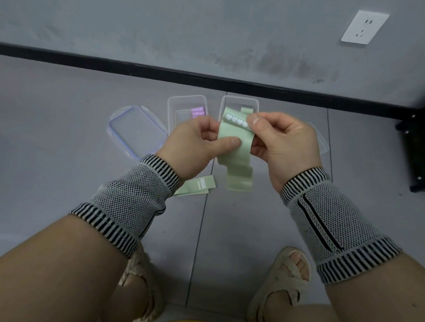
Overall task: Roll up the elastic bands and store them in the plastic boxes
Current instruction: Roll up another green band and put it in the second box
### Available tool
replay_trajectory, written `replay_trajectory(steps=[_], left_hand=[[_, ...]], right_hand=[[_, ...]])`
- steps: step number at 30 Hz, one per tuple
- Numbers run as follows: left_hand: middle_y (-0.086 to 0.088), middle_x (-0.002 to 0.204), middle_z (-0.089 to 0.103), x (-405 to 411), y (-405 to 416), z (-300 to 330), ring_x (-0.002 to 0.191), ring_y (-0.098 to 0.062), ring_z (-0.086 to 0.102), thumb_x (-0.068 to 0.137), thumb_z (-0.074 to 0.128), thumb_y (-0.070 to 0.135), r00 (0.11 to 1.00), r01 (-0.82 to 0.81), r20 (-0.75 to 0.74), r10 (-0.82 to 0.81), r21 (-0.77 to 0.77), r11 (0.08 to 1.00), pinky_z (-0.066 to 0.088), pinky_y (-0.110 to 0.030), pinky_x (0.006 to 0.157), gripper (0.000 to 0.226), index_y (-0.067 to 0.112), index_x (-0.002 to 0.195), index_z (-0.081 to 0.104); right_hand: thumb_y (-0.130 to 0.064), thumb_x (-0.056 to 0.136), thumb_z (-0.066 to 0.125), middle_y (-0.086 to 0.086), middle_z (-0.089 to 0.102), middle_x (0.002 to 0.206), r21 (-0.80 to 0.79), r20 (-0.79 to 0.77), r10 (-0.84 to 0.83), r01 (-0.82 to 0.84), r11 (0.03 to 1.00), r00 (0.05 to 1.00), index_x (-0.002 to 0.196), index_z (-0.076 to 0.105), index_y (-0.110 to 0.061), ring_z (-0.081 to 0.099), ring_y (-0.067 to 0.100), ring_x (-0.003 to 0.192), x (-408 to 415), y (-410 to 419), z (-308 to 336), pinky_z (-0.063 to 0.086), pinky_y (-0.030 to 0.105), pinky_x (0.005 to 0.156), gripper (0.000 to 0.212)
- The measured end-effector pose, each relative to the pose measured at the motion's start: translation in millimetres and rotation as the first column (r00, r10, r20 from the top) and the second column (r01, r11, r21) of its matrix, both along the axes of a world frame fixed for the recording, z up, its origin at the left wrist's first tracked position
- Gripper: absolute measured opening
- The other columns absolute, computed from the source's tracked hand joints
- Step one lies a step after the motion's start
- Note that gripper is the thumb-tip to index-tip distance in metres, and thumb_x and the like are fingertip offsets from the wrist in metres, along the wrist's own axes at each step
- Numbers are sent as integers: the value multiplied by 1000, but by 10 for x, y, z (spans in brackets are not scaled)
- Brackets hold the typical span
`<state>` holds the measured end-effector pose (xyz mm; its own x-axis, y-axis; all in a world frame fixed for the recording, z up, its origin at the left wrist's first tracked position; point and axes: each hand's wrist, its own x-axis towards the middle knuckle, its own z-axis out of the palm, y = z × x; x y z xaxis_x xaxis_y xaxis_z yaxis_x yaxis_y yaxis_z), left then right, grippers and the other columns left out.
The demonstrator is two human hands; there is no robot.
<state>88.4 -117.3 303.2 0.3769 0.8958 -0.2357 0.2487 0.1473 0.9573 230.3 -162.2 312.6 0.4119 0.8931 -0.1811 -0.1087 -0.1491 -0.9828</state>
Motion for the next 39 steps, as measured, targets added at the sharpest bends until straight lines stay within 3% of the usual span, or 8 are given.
replay_trajectory(steps=[6, 10, 14, 19, 28, 32, 35, 39], left_hand=[[12, 53, 60, 8, 0, 38, 47, 4, 52, 85, 67, 15, 1000, -22, -11, 22, 5, 1000, 39, -9, 48, 14, 13, 73, 62], [15, 54, 61, 7, -14, 43, 51, 5, 54, 89, 62, 19, 999, -7, -49, 9, 43, 999, 41, -8, 53, 20, 16, 70, 64], [0, 91, 70, 44, -2, 37, 76, -8, 65, 93, 55, 19, 991, -128, 46, 129, -35, 991, 48, -26, 71, 7, 20, 97, 61], [-5, 79, 62, 30, 18, -26, 73, -16, 57, 82, 66, 12, 993, -114, -34, 114, 20, 993, 48, -34, 73, 14, 22, 79, 57], [7, 66, 60, 29, 6, 4, 57, -4, 51, 77, 75, 19, 992, -99, -75, 104, 69, 993, 44, -24, 62, 15, 18, 67, 63], [1, 62, 57, 25, 11, 45, 62, -13, 51, 81, 70, 12, 991, -127, -29, 131, 95, 987, 46, -32, 67, 24, 18, 62, 58], [8, 50, 48, -5, 35, 47, 56, -13, 43, 74, 71, 15, 994, -110, 1, 110, 81, 991, 42, -34, 64, 24, 21, 59, 54], [5, 57, 53, -13, 48, 39, 65, -18, 49, 75, 66, 11, 992, -98, 83, 100, -26, 995, 46, -41, 73, 13, 19, 79, 57]], right_hand=[[-14, 84, 70, 11, 70, 78, 1, 24, -31, 31, 1000, 999, 81, 69, -14, 65, 21, 69, 8, 2, -26, 58, 37, 69, 3], [-13, 84, 69, 16, 69, 79, 2, 0, -38, 38, 999, 999, 81, 68, -12, 63, 22, 68, -16, 5, -25, 57, 36, 68, 4], [-16, 84, 70, 11, 65, 73, -10, -62, -90, 89, 996, 994, 78, 68, -14, 59, 19, 66, -4, 16, -16, 55, 32, 63, 6], [-15, 86, 68, 10, 63, 77, -42, -219, -163, 158, 987, 962, 78, 64, -13, 58, 22, 70, 62, 20, 24, 52, 25, 56, 9], [-10, 88, 64, 9, 68, 81, -8, -222, -150, 153, 988, 963, 82, 62, -10, 65, 23, 75, 71, 20, 20, 57, 32, 69, 6], [-8, 86, 66, 11, 70, 84, 14, -111, -140, 142, 990, 984, 79, 64, -13, 70, 23, 77, 61, 14, -21, 59, 36, 73, 9], [-7, 86, 67, 11, 70, 82, 28, -57, -133, 135, 990, 989, 77, 65, -14, 70, 24, 76, 47, 16, -51, 59, 40, 73, 11], [-6, 85, 67, 15, 68, 88, 30, -37, -77, 78, 996, 996, 82, 65, -14, 68, 23, 76, 37, 18, -70, 59, 41, 74, 9]])
